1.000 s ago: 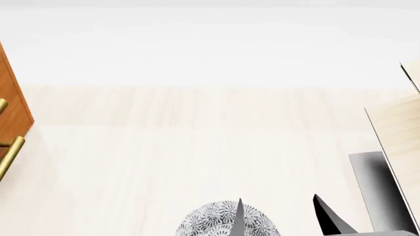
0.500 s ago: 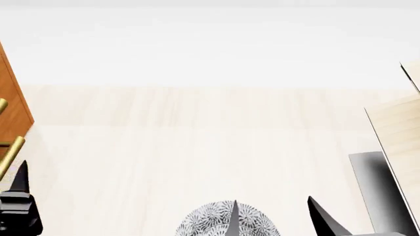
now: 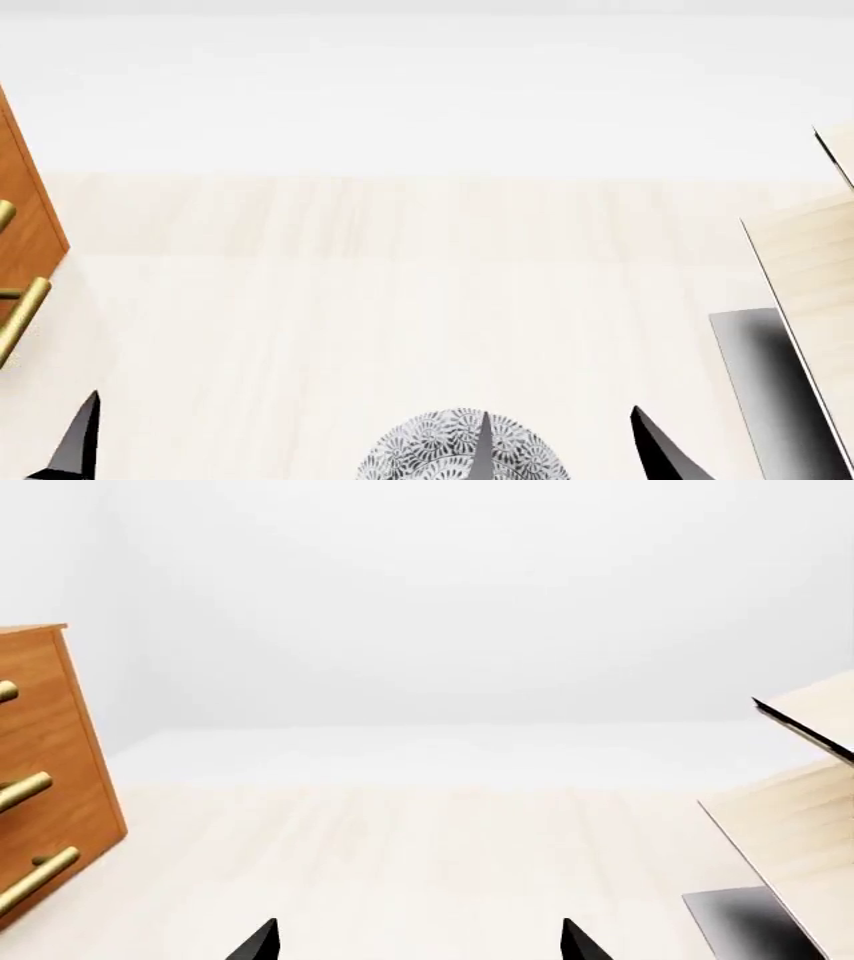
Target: Close the top drawer of the cabinet and put the bowl on top of it.
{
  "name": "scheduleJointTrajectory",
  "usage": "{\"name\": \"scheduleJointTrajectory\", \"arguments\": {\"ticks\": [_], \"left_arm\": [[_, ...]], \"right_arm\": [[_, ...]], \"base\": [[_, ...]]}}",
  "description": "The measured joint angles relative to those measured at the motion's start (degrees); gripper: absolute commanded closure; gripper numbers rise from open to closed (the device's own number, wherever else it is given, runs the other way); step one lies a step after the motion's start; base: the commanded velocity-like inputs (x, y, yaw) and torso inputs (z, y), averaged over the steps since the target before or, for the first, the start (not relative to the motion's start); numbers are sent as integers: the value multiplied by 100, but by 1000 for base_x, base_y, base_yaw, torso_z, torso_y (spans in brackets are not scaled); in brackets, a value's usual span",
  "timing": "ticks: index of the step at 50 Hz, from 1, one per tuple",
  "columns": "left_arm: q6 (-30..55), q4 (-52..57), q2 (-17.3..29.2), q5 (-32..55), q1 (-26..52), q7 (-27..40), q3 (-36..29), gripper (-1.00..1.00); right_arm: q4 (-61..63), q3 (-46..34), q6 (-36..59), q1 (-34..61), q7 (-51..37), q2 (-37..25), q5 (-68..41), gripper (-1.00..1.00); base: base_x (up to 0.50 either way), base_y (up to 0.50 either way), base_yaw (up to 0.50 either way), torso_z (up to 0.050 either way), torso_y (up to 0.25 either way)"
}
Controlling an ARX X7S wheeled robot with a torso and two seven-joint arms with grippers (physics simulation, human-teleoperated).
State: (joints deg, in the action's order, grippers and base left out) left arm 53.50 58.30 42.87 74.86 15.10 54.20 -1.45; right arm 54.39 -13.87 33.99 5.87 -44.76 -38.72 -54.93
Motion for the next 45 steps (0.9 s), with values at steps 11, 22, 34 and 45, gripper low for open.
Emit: {"name": "scheduleJointTrajectory", "arguments": {"ticks": [11, 22, 34, 45], "left_arm": [[33, -382, 139, 1414, 1209, 604, -551, -100], [177, -1175, -46, 2388, 2318, 818, -1152, -100], [460, -2231, -429, 2749, 3305, 656, -1746, -100], [649, -3080, -777, 2606, 3827, 357, -2134, -100]], "right_arm": [[94, 30, 1, -1, -80, -89, -93, -100], [253, 204, -96, -86, -222, -281, -254, -100], [310, 228, -154, -127, -311, -396, -261, -100], [278, 199, -253, -215, -289, -448, -176, -100]], "base": [[0, 0, 0, 0, 0], [0, 0, 0, 0, 0], [0, 0, 0, 0, 0], [0, 0, 0, 0, 0]]}}
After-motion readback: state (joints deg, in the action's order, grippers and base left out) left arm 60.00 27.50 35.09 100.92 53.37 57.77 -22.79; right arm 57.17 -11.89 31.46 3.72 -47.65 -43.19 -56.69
